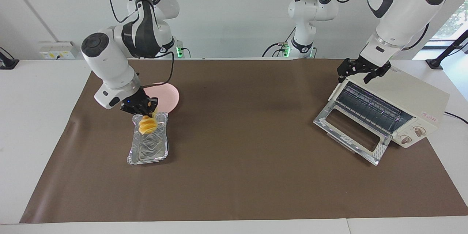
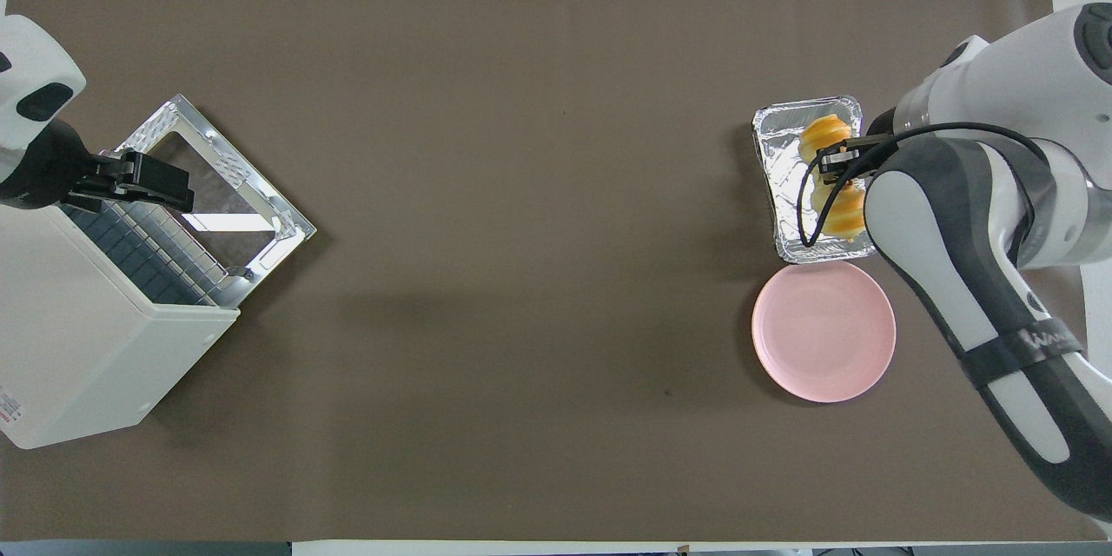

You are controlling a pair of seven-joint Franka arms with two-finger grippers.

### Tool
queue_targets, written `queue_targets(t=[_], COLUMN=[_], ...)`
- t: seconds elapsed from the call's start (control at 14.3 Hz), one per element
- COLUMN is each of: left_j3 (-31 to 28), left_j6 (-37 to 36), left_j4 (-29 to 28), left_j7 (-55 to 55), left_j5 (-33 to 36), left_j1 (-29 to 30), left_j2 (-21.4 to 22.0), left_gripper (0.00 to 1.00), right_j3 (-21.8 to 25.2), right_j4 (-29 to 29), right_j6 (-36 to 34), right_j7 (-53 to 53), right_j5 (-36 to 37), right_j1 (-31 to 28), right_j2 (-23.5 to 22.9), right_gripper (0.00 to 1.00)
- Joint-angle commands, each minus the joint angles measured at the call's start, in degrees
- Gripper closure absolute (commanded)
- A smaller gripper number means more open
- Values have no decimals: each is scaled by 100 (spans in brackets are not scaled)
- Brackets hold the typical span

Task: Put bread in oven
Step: 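Lower the bread into the foil tray and open the right gripper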

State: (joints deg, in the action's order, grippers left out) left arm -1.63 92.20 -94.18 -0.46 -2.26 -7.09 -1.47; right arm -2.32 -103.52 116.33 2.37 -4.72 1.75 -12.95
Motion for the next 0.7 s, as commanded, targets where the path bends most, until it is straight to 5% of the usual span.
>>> queue_targets(t=[0.0, 0.63], left_j3=[-13, -13], left_j6=[17, 9], left_j4=[-48, -48], left_j7=[-60, -60], left_j5=[-65, -64], left_j1=[6, 6], left_j2=[103, 103], left_gripper=[0, 0], right_j3=[-31, -31], right_j4=[-123, -494], right_j6=[196, 785], right_j7=[105, 114], right_j5=[59, 68], right_j1=[-191, -245], right_j2=[-216, -445], right_gripper=[100, 100])
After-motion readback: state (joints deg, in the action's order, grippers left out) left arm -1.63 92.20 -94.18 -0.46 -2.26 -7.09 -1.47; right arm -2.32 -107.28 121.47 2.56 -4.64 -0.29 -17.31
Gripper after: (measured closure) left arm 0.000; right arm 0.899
